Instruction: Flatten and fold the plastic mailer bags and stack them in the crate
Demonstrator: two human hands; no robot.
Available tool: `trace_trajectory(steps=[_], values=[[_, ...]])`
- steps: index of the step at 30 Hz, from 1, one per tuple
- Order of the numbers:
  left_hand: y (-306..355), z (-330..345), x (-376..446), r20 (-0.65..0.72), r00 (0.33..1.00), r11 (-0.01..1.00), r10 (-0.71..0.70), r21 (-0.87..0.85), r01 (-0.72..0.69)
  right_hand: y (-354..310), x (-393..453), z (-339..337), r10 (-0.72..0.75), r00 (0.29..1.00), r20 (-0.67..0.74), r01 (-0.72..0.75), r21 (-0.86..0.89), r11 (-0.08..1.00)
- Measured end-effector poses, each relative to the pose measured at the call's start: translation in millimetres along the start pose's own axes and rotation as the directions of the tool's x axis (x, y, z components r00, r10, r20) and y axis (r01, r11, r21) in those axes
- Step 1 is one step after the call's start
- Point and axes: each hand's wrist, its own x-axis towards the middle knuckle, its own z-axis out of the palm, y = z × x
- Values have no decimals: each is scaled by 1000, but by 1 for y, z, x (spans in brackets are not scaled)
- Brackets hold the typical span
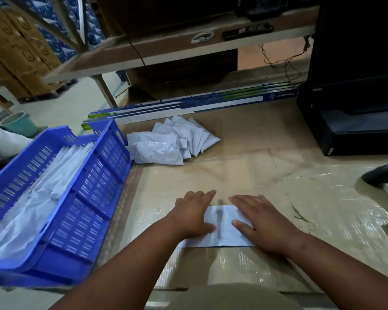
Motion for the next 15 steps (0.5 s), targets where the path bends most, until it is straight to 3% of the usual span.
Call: trace_trajectory(steps=[4, 9, 15], values=[[-2, -8, 10, 48, 999, 999, -15, -39, 17, -6, 15, -15, -113, 993, 18, 114, -104, 988], [-6, -36, -7, -71, 996, 999, 49, -10, -50, -39, 54, -50, -268, 963, -1, 266, -132, 955], [-40, -108, -65, -231, 970, 997, -75, -1, 77, -95, 118, -102, -347, 932, 107, 363, -232, 902]])
